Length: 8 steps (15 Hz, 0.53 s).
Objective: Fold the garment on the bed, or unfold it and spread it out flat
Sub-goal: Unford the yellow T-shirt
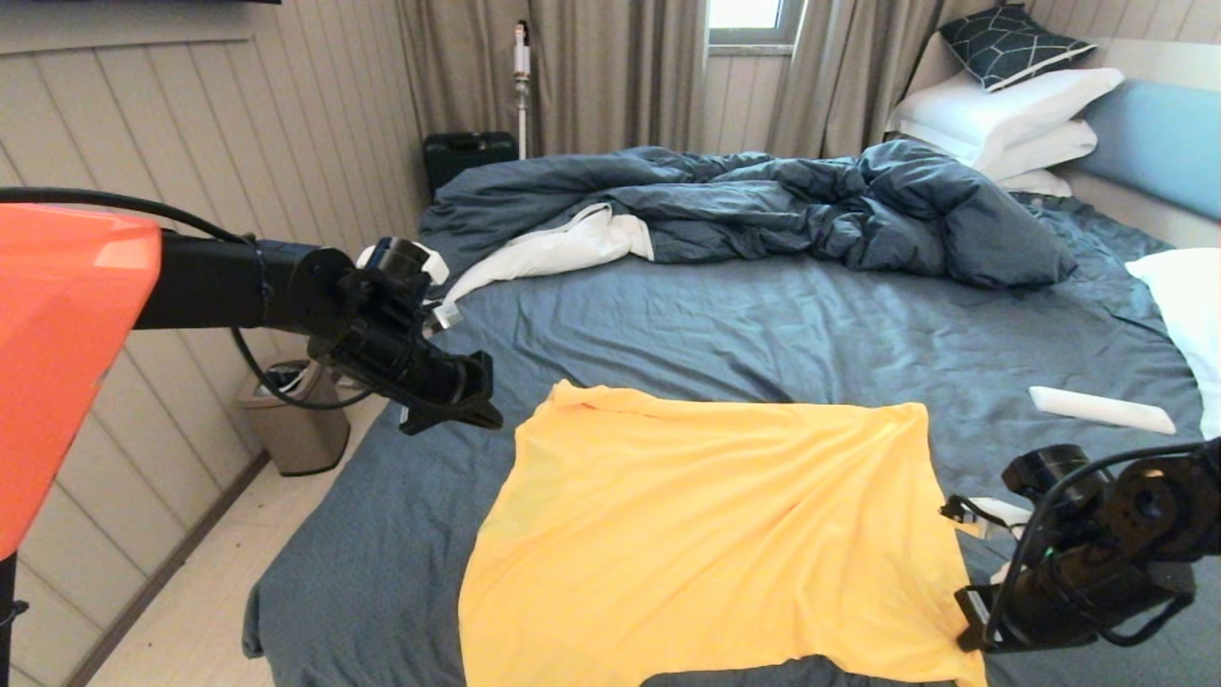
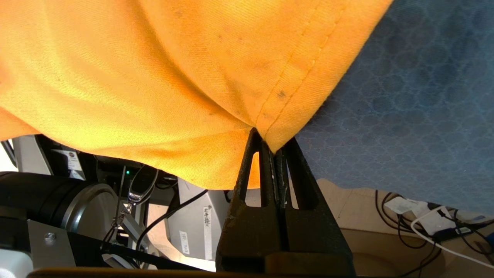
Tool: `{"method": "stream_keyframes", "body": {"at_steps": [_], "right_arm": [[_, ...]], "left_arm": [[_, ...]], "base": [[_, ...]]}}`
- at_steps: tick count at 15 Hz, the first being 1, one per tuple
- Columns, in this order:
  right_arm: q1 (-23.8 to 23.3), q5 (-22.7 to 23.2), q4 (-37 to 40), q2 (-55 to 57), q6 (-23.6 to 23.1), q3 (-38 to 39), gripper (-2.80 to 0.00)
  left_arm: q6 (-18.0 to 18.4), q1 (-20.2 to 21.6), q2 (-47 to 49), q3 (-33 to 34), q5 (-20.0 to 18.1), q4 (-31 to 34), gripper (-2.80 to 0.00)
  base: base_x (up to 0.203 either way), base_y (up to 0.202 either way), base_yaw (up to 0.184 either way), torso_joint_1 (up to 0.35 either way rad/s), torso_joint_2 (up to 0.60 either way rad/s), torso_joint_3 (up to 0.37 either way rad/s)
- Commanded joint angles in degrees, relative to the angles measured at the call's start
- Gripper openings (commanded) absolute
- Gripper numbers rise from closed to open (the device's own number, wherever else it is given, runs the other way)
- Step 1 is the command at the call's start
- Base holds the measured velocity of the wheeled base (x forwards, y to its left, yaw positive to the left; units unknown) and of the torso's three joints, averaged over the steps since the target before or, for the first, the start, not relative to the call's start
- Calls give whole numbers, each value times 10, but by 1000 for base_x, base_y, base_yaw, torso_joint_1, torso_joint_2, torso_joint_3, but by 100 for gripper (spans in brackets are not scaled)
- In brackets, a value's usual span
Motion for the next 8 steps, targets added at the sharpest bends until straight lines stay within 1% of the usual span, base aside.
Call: {"method": "stream_keyframes", "body": {"at_steps": [1, 5, 8], "right_arm": [[0, 0, 0, -2, -1, 0, -280], [-9, -2, 2, -20, -1, 0, -280], [-63, -10, 5, -41, -19, 1, -280]], "left_arm": [[-1, 0, 1, 1, -1, 2, -280], [-1, -1, 1, 3, -2, 2, -280], [-1, -5, 0, 4, -2, 2, -280]], "base": [[0, 0, 0, 0, 0, 0], [0, 0, 0, 0, 0, 0], [0, 0, 0, 0, 0, 0]]}}
